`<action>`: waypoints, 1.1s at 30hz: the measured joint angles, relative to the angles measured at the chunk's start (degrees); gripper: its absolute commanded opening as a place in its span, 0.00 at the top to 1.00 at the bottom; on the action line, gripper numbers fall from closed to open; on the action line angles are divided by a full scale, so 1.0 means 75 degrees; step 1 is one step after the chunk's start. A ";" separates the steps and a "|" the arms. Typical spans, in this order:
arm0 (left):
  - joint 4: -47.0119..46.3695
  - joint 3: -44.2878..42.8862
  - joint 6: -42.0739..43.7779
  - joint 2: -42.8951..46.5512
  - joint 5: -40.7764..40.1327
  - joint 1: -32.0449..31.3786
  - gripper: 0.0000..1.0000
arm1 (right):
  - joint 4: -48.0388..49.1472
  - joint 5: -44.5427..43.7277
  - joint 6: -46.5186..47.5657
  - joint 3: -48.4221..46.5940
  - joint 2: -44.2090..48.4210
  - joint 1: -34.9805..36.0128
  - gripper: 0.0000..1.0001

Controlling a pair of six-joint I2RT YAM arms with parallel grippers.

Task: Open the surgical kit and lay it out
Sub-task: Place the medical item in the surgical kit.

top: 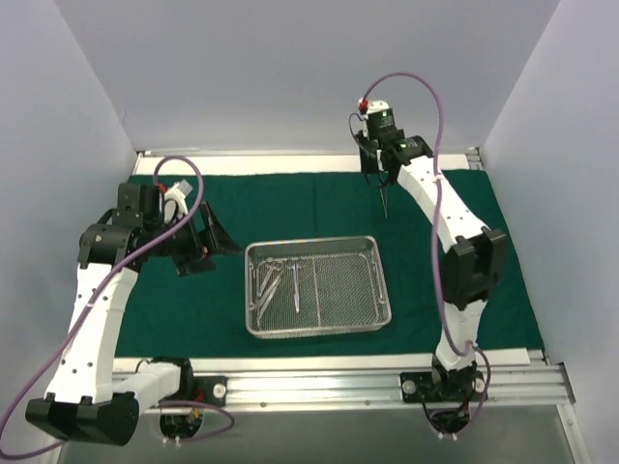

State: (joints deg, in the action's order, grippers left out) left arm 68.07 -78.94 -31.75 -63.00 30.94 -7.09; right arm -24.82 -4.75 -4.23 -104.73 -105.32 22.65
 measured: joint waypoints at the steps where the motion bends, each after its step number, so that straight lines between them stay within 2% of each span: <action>1: 0.0055 0.0000 0.0076 -0.0041 -0.0114 -0.0012 0.07 | -0.0280 -0.0064 -0.0134 -0.0632 -0.0621 -0.0163 1.00; 4: 0.0236 -0.0009 0.0245 -0.0239 -0.0388 -0.0044 0.07 | -0.1020 -0.0338 -0.0309 -0.1950 -0.2084 -0.0574 1.00; 9: 0.0574 -0.0437 0.0597 -0.0956 -0.0659 -0.0064 0.07 | -0.1877 -0.0361 -0.0557 -0.2620 -0.3238 -0.0988 1.00; 15: 0.0667 -0.0647 0.0804 -0.1387 -0.0761 -0.0070 0.07 | -0.2328 -0.0221 -0.0635 -0.3197 -0.3824 -0.1172 1.00; 33: 0.0688 -0.1037 0.0866 -0.2235 -0.0933 -0.0868 0.07 | -0.2363 0.0085 -0.0691 -0.3212 -0.4785 -0.1043 0.94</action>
State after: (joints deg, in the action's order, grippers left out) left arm 73.23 -86.72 -25.26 -79.77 23.94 -13.61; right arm -42.54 -4.12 -9.41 -128.81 -141.21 14.83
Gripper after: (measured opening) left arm 0.927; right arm 0.091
